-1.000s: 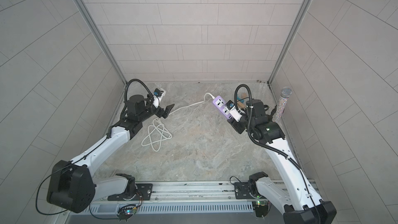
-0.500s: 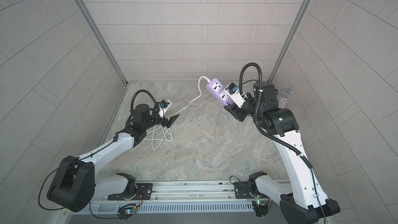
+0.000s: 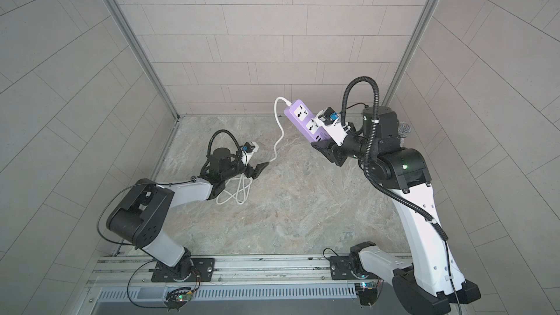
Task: Wrap the cord around the power strip
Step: Wrap the power cord around the power strip.
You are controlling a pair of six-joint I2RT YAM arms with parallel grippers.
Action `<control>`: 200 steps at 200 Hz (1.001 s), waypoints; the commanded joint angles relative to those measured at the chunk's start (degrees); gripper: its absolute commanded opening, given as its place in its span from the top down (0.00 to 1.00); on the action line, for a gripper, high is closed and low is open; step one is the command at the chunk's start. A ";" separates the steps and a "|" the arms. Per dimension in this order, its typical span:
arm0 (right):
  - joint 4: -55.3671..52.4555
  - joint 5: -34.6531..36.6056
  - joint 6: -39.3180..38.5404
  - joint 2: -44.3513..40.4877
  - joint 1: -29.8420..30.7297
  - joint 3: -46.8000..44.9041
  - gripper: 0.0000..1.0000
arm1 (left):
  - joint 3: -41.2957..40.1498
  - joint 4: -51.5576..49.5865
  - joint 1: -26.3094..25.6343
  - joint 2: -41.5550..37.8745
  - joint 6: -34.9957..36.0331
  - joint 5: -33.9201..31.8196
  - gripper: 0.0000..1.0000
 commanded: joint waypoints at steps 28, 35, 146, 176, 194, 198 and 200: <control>2.88 -0.90 1.91 -0.28 0.23 1.96 0.63 | 0.97 8.39 -3.25 4.34 -3.18 1.45 0.14; 3.22 -0.61 2.23 -0.23 0.28 2.13 0.63 | 1.15 8.84 -3.36 5.32 -3.30 0.98 0.16; 10.00 11.30 8.37 1.86 -1.93 1.28 0.67 | 3.47 9.89 -3.72 6.24 -6.93 4.36 0.92; 12.54 15.43 10.16 3.33 -3.60 0.22 0.67 | 3.17 -1.23 -5.01 -0.29 -3.19 8.33 1.00; 13.59 18.38 11.20 5.17 -4.40 -0.39 0.67 | 4.40 -10.44 -6.11 -4.80 1.12 10.67 1.00; 13.79 19.01 11.37 5.64 -4.54 -0.53 0.67 | 4.92 -13.20 -6.37 -5.84 2.25 11.11 1.00; 13.92 19.35 11.51 5.94 -4.63 -0.57 0.67 | 5.32 -14.82 -6.47 -6.36 2.78 11.30 1.00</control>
